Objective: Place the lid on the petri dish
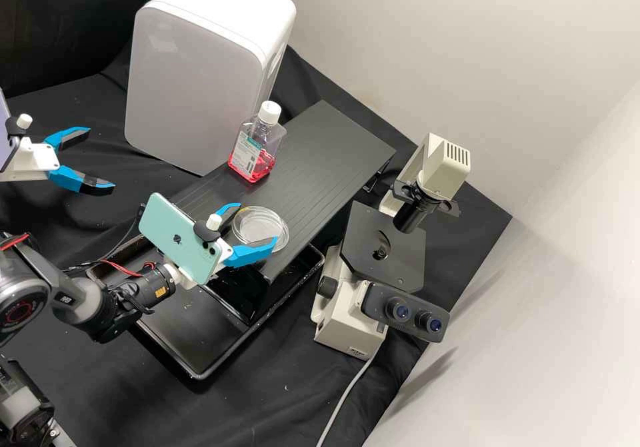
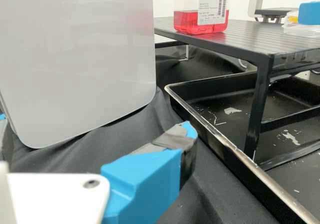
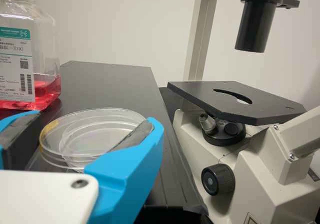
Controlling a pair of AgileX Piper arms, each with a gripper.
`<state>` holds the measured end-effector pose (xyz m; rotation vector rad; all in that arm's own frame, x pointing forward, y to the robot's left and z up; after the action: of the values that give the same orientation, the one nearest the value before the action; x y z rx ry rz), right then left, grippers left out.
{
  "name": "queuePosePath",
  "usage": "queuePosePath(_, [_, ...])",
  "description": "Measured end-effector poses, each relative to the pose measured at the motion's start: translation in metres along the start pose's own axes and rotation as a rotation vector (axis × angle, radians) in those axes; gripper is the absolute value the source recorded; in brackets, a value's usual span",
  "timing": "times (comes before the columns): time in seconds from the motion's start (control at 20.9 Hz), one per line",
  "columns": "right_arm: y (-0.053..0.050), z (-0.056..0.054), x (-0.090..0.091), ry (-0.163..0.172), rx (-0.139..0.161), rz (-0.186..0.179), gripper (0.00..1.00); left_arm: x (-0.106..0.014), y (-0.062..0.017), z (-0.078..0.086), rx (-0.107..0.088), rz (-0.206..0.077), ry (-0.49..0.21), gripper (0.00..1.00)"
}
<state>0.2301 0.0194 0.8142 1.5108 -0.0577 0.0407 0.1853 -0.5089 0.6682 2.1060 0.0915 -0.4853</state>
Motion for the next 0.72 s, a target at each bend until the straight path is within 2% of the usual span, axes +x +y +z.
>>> queuePosePath(0.1, [0.001, 0.001, 0.0, 0.003, -0.005, -0.002, 0.0, 0.0, 0.0, 0.0, 0.0, 0.0, 0.0, 1.0])
queuePosePath(0.72, [0.013, 0.015, 0.0, -0.051, -0.007, 0.051, 0.0, 0.0, 0.0, 0.0, 0.0, 0.0, 0.0, 1.0])
